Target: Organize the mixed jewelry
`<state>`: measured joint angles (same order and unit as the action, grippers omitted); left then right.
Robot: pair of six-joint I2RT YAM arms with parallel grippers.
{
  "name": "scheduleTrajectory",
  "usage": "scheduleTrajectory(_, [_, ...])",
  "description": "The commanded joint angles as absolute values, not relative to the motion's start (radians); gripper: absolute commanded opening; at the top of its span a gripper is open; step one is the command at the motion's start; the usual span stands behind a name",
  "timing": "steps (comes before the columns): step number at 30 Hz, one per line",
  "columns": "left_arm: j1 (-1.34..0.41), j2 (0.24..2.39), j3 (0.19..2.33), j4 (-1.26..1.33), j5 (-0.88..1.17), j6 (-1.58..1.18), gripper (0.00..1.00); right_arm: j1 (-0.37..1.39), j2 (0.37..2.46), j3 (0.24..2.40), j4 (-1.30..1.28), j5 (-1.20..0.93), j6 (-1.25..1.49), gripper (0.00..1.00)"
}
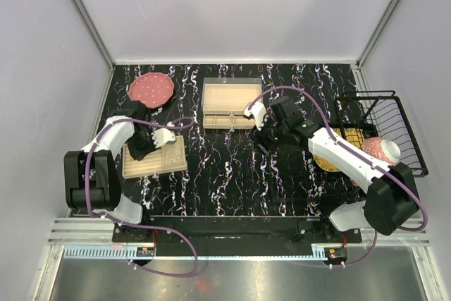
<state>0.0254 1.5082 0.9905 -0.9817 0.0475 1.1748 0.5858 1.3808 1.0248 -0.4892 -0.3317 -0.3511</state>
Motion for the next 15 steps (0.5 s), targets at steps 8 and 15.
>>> scheduleTrajectory(8, [0.017,1.548,1.015,-0.963,0.043,1.172,0.00,0.581,1.377,1.065,-0.486,-0.324,-0.360,0.54])
scheduleTrajectory(15, [0.005,1.568,1.014,-0.946,0.046,1.155,0.00,0.580,1.382,1.066,-0.486,-0.324,-0.360,0.54])
